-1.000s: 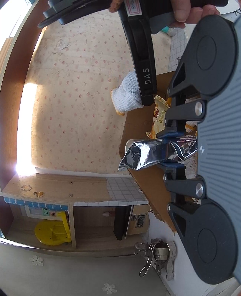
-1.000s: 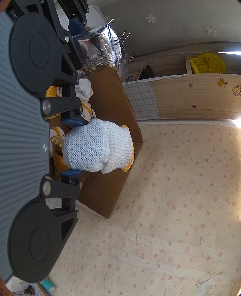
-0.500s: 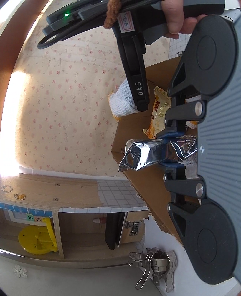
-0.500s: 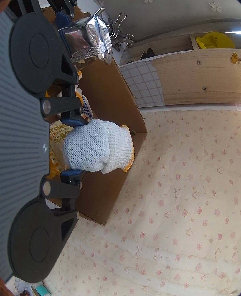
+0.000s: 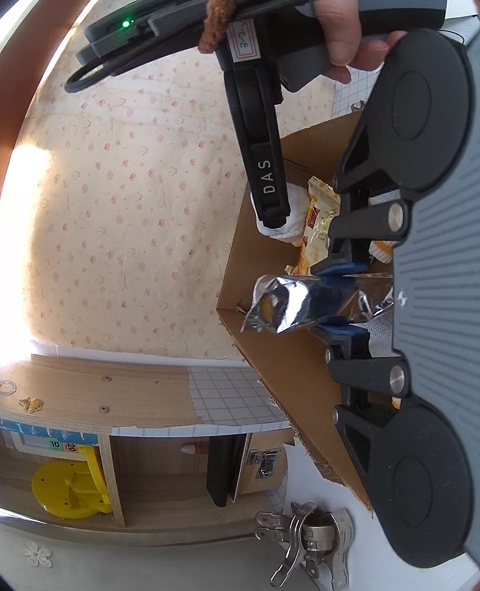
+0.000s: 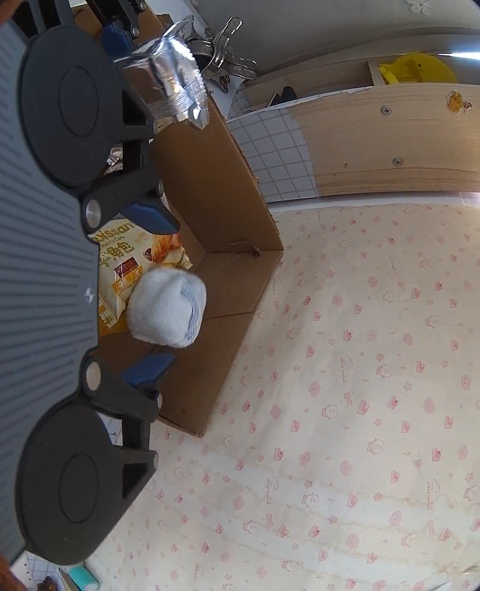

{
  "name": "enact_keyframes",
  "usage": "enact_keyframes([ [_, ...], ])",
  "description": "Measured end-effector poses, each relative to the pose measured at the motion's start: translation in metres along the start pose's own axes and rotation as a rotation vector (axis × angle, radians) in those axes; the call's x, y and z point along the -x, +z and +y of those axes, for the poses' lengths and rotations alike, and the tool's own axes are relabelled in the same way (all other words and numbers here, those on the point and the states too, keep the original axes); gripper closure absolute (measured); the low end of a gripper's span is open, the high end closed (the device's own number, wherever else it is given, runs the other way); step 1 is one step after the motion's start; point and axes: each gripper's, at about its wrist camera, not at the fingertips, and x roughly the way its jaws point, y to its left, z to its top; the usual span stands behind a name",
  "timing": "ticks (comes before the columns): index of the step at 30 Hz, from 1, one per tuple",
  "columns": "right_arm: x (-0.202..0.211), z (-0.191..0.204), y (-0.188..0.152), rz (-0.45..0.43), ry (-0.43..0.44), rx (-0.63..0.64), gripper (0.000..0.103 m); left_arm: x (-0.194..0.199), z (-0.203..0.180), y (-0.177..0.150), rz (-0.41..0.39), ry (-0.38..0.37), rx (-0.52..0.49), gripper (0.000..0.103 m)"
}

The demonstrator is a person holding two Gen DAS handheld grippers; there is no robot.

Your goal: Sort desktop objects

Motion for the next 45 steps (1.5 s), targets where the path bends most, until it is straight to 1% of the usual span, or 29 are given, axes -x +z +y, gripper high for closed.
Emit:
enact_keyframes([
  [2, 0.007, 0.001, 0.001, -0.014, 0.0, 0.005, 0.032, 0.002, -0.002, 0.0, -0.006, 0.01, -0.008, 0.075],
  [4, 0.017, 0.001, 0.002, -0.036, 0.0, 0.01, 0.031, 0.005, -0.005, 0.001, -0.014, 0.019, -0.017, 0.058],
  [5, 0.022, 0.001, 0.003, -0.043, -0.001, 0.01, 0.031, 0.008, -0.005, 0.002, -0.02, 0.022, -0.017, 0.055],
  [7, 0.033, 0.001, 0.002, -0.062, 0.006, 0.016, 0.03, 0.012, -0.007, 0.003, -0.029, 0.024, -0.02, 0.043],
  [11, 0.056, 0.0, -0.001, -0.097, 0.012, 0.016, 0.03, 0.02, -0.012, 0.006, -0.034, 0.028, -0.022, 0.035],
  [14, 0.075, 0.0, -0.005, -0.122, 0.021, 0.019, 0.03, 0.026, -0.017, 0.007, -0.024, 0.02, -0.023, 0.024],
  [16, 0.087, -0.001, -0.01, -0.138, 0.024, 0.022, 0.03, 0.031, -0.021, 0.006, -0.027, 0.033, -0.034, 0.011],
  [19, 0.104, -0.003, -0.02, -0.151, 0.036, 0.024, 0.03, 0.041, -0.028, 0.004, -0.037, 0.04, -0.054, 0.003],
  [22, 0.119, -0.007, -0.034, -0.161, 0.04, 0.025, 0.03, 0.05, -0.034, 0.002, -0.044, 0.041, -0.078, 0.003],
  [26, 0.141, -0.013, -0.049, -0.182, 0.032, 0.016, 0.03, 0.06, -0.041, -0.001, -0.052, 0.063, -0.098, 0.002],
  [27, 0.146, -0.014, -0.054, -0.189, 0.032, 0.01, 0.03, 0.063, -0.042, -0.001, -0.053, 0.067, -0.1, 0.0],
  [30, 0.159, -0.018, -0.065, -0.203, 0.044, -0.01, 0.03, 0.069, -0.045, -0.001, -0.055, 0.065, -0.094, 0.0],
  [33, 0.171, -0.023, -0.077, -0.216, 0.05, -0.042, 0.03, 0.073, -0.051, -0.004, -0.049, 0.064, -0.115, 0.0],
  [35, 0.178, -0.023, -0.083, -0.224, 0.038, -0.043, 0.03, 0.075, -0.054, -0.006, -0.045, 0.072, -0.128, 0.0],
  [38, 0.189, -0.024, -0.089, -0.248, 0.013, -0.038, 0.03, 0.079, -0.055, -0.01, -0.044, 0.064, -0.127, 0.0],
  [42, 0.207, -0.033, -0.094, -0.296, -0.023, -0.063, 0.03, 0.084, -0.054, -0.013, -0.044, 0.051, -0.122, 0.0],
  [45, 0.219, -0.041, -0.098, -0.314, -0.028, -0.09, 0.029, 0.086, -0.055, -0.013, -0.037, 0.042, -0.121, 0.0],
])
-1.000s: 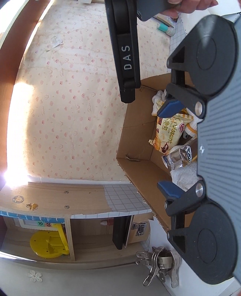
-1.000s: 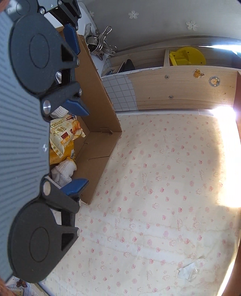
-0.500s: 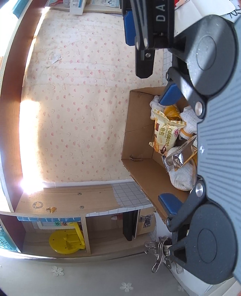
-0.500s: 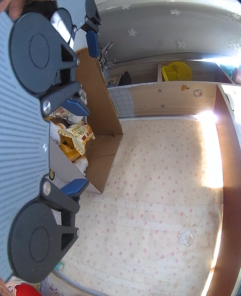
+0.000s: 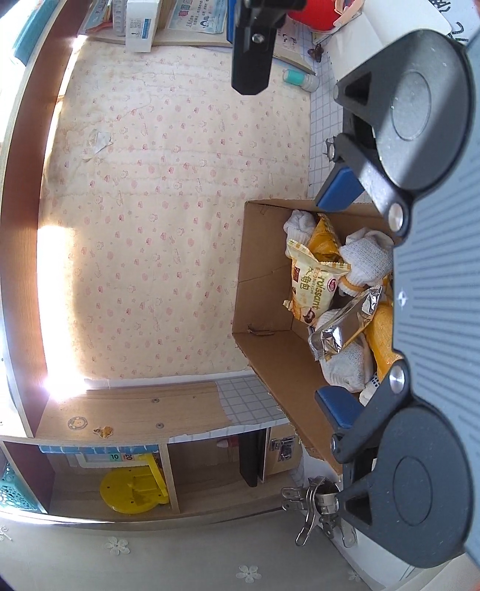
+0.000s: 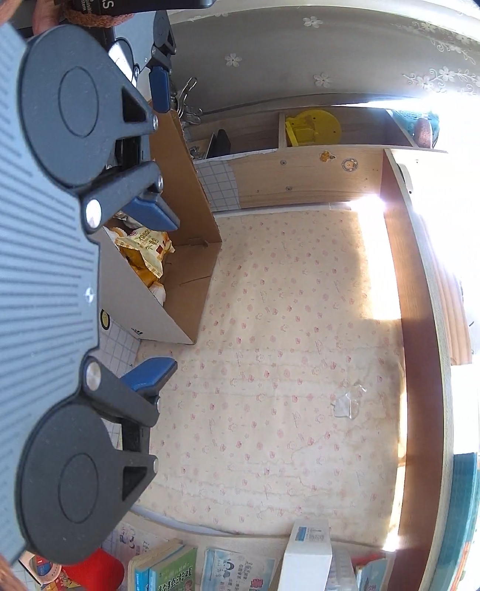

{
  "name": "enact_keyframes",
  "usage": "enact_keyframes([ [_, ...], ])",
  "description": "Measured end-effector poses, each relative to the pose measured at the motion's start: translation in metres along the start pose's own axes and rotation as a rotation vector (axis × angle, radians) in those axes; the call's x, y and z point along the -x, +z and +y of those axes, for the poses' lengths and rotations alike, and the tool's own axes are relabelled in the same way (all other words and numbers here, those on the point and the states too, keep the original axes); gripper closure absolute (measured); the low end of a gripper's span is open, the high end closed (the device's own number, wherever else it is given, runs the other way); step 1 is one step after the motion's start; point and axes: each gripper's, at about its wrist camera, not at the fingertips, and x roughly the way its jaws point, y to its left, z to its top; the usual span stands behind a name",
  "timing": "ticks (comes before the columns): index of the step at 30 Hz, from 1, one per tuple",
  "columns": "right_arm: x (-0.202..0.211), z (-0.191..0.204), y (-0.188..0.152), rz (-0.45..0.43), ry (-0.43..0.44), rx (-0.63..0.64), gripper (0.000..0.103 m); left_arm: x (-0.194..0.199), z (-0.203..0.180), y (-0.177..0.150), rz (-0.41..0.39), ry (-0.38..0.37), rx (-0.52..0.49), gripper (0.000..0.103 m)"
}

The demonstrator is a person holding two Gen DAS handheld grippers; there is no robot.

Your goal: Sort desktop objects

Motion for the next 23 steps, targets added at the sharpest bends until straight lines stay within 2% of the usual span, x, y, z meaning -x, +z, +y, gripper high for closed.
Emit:
enact_keyframes([
  [4, 0.012, -0.009, -0.004, -0.015, -0.013, -0.028, 0.029, 0.003, 0.0, -0.002, 0.0, 0.0, 0.002, 0.0],
  [15, 0.019, -0.02, -0.023, 0.016, -0.029, -0.065, 0.029, 0.006, 0.001, -0.002, 0.009, -0.017, 0.013, 0.0],
  [23, 0.02, -0.025, -0.029, 0.026, -0.035, -0.077, 0.029, 0.011, -0.003, -0.001, -0.016, -0.017, -0.002, 0.0],
])
